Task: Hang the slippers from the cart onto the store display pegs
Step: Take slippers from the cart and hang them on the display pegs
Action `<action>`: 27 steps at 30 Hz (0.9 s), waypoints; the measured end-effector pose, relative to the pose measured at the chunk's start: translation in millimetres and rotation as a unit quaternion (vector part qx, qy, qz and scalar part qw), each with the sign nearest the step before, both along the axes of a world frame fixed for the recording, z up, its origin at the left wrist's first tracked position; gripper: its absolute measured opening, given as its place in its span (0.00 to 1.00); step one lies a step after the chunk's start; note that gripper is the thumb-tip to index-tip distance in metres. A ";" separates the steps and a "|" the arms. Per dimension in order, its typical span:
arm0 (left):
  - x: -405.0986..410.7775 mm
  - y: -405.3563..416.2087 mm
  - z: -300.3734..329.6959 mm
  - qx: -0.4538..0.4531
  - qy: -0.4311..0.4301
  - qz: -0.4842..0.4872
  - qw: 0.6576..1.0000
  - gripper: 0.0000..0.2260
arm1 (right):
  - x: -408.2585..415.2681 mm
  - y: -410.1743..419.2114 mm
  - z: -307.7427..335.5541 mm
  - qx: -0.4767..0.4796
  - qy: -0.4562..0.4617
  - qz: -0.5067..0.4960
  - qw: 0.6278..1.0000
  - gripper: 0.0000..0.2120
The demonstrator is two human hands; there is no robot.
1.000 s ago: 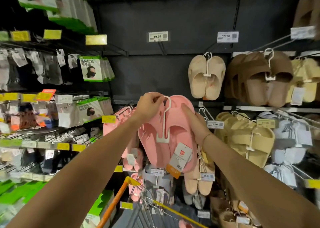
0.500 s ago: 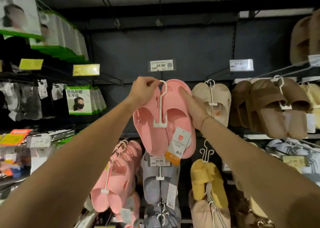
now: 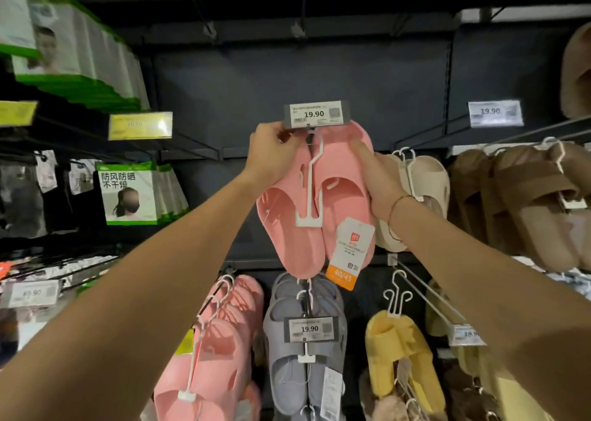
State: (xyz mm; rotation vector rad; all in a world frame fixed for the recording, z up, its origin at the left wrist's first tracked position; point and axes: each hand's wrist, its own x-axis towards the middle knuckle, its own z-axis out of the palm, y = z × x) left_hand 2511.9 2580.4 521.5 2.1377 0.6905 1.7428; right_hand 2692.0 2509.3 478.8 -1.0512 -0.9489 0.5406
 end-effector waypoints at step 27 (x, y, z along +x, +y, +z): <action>49.9 87.1 -11.4 0.057 0.025 0.139 0.988 0.07 | -0.3 74.0 -45.5 -0.011 -0.389 -0.253 0.886 0.55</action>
